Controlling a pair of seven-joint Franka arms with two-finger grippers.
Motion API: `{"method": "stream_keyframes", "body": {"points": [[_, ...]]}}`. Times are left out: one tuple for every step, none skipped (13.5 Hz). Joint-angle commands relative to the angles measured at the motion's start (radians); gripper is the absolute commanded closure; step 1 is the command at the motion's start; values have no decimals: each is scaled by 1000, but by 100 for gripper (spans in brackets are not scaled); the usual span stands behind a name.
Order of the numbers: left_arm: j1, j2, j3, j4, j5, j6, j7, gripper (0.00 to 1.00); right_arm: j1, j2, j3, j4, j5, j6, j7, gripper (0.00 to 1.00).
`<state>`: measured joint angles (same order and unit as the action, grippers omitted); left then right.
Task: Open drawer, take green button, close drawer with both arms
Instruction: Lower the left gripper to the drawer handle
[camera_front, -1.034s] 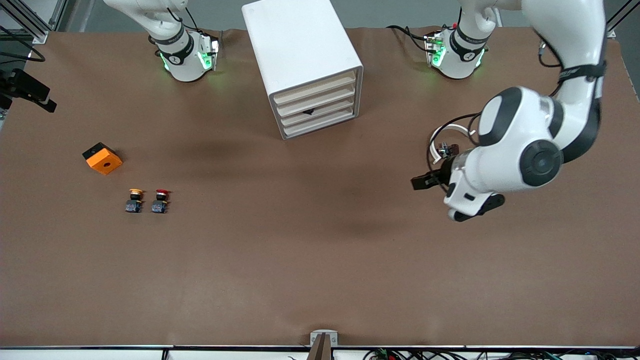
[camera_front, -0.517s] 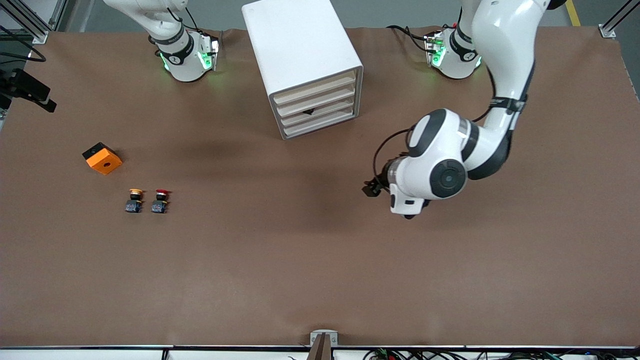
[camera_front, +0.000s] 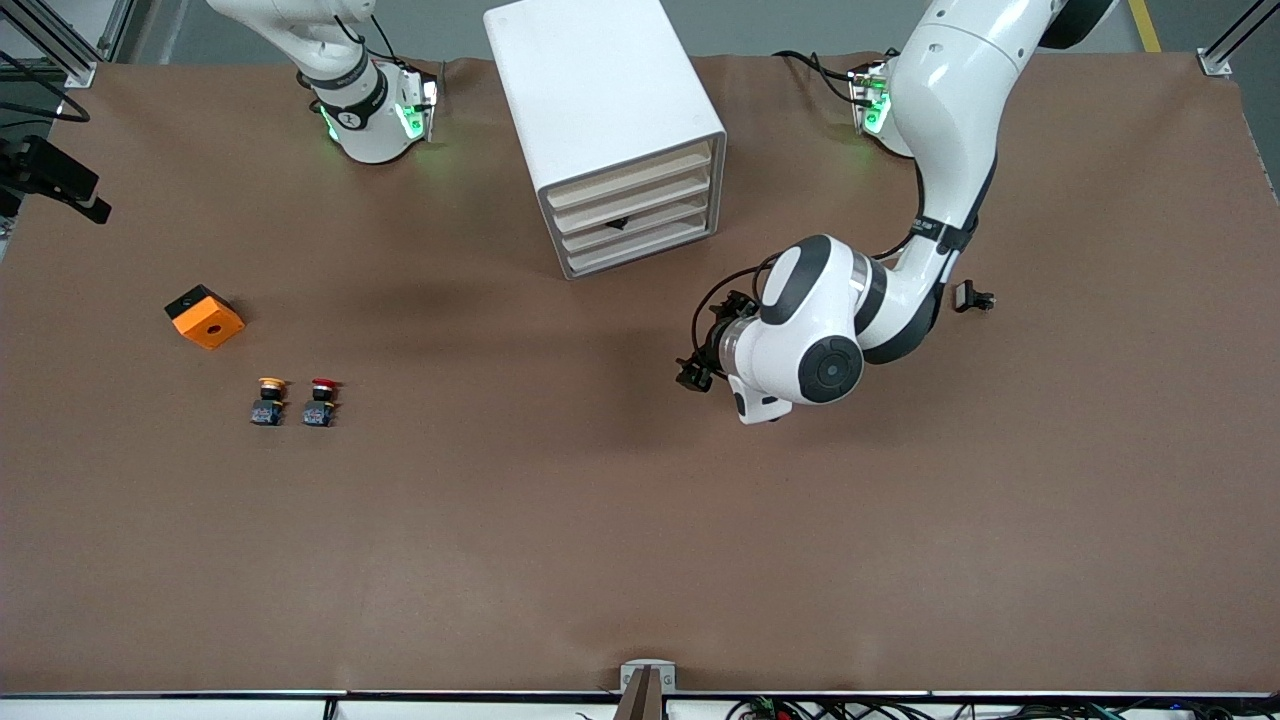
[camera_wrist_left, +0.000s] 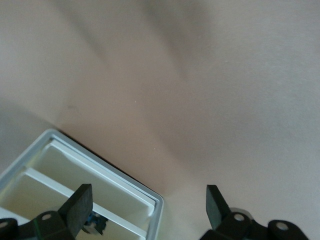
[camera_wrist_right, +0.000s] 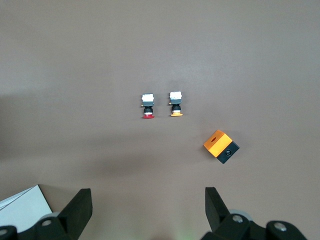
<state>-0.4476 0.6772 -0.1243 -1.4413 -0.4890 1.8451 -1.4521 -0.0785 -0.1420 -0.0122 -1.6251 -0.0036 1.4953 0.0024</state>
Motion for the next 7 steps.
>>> {"method": "stream_keyframes", "body": {"points": [[38, 30, 14, 22, -75, -3, -19, 0, -1, -10, 0, 10, -7, -18, 10, 0], [62, 39, 12, 21, -101, -3, -14, 0, -1, -10, 0, 8, -7, -21, 10, 0], [67, 42, 12, 21, -121, -3, -13, 0, -1, -10, 0, 8, -7, -23, 10, 0], [63, 42, 12, 19, -131, -4, -31, 0, -3, -8, 0, 8, -6, -23, 10, 0], [61, 42, 9, 16, -138, -7, -43, 0, -1, -10, 0, 8, -6, -23, 10, 0], [63, 42, 6, 9, -158, -13, -57, 0, -3, -8, 0, 8, -6, -24, 10, 0], [64, 44, 6, -5, -196, -24, -77, 0, -3, -8, -2, 8, -6, -29, 10, 0]]}}
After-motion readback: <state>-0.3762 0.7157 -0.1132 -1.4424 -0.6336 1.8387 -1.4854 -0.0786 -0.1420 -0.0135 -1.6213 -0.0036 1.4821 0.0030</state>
